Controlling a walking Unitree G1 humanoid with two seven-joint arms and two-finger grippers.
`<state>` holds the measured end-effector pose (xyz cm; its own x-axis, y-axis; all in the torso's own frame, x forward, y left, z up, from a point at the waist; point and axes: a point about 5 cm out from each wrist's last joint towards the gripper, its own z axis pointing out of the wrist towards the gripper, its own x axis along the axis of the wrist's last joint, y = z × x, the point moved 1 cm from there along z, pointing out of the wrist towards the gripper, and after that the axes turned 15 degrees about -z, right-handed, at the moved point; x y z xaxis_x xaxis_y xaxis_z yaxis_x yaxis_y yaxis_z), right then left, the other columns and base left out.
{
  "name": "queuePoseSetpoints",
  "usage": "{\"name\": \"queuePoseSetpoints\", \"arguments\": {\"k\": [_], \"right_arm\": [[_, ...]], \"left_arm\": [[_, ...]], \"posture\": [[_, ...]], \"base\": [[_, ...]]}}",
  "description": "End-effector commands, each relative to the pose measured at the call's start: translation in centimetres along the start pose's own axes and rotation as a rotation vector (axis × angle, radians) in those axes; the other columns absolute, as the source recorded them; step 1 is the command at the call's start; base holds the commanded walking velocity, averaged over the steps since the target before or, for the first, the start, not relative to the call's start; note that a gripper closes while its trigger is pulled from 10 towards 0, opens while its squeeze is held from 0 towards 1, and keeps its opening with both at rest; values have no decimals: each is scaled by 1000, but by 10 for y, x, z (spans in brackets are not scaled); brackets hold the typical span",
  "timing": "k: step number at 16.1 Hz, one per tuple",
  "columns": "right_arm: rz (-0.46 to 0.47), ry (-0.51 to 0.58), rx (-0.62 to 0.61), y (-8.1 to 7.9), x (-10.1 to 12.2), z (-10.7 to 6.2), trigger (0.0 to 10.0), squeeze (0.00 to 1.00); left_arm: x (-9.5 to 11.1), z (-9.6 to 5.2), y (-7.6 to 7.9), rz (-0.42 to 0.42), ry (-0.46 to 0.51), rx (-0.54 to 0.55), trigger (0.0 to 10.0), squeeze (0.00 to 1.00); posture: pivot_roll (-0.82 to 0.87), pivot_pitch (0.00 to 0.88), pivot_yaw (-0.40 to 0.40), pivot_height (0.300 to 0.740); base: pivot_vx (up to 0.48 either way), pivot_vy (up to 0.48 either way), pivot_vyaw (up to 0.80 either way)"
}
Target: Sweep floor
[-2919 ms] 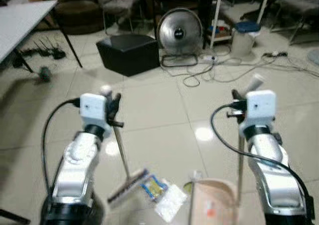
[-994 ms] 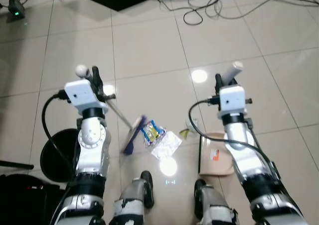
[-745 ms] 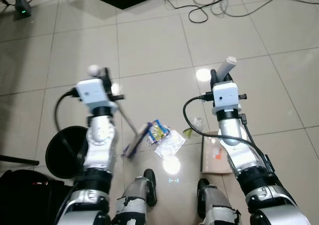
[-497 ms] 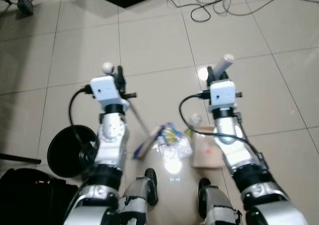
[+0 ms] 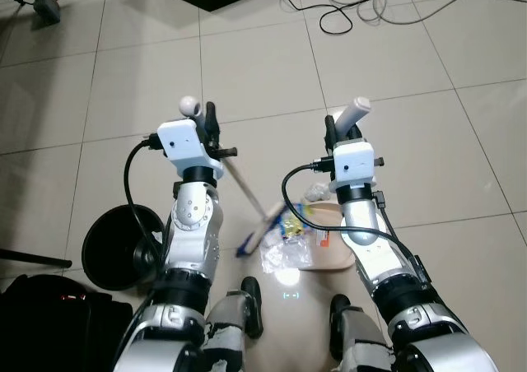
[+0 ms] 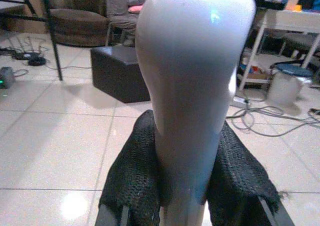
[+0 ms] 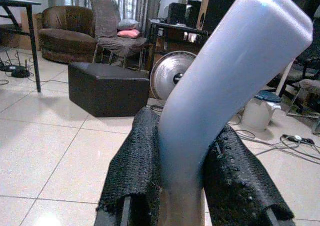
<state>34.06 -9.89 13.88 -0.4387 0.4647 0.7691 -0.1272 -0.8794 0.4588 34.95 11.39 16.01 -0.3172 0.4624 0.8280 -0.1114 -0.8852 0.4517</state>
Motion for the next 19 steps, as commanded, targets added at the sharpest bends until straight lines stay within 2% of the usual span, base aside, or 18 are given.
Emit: {"name": "queuePoseSetpoints", "arguments": {"k": [1, 2, 4, 6, 8, 9, 10, 12, 13, 17, 19], "right_arm": [[6, -43, 7, -4, -8, -7, 10000, 0], [4, -47, 5, -3, -9, -7, 10000, 0], [-2, -56, 0, 0, -12, -7, 10000, 0], [-8, -62, -1, 2, -14, -6, 10000, 0], [-9, -64, -3, 3, -15, -6, 10000, 0], [-3, -65, -9, 6, -16, -6, 10000, 0], [12, -67, -24, 10, -17, -6, 10000, 0], [39, -68, -49, 17, -18, -8, 10000, 0], [69, -74, -80, 26, -21, -13, 10000, 0], [72, -57, -101, 40, -19, -18, 10000, 0], [54, -44, -113, 57, -11, -24, 10000, 0]], "left_arm": [[0, -3, 3, -59, -21, -11, 10000, 0], [2, -3, 5, -81, -24, -24, 10000, 0], [7, -3, 18, -147, -56, -126, 10000, 0], [16, -1, 21, -108, -59, -222, 10000, 0], [22, 4, 19, -79, -49, -249, 10000, 0], [35, 14, 8, 10, -22, -254, 10000, 0], [42, 20, 0, 59, -4, -239, 10000, 0], [49, 26, -10, 101, 11, -220, 10000, 0], [53, 32, -18, 145, 12, -213, 10000, 0], [54, 37, -25, 187, 5, -199, 10000, 0], [52, 36, -28, 194, 2, -199, 10000, 0]], "posture": [[175, 316, 132, 740], [175, 315, 132, 740], [174, 308, 131, 740], [171, 295, 126, 740], [170, 292, 124, 740], [166, 280, 122, 740], [161, 276, 121, 740], [156, 264, 120, 740], [147, 255, 121, 740], [131, 240, 122, 740], [114, 228, 125, 740]], "base": [[0, 0, 0], [0, 0, 0], [0, 0, 0], [0, 0, 0], [0, 0, 0], [0, 0, 0], [0, 0, 0], [0, 0, 0], [0, 0, 0], [0, 0, 0], [0, 0, 0]]}}
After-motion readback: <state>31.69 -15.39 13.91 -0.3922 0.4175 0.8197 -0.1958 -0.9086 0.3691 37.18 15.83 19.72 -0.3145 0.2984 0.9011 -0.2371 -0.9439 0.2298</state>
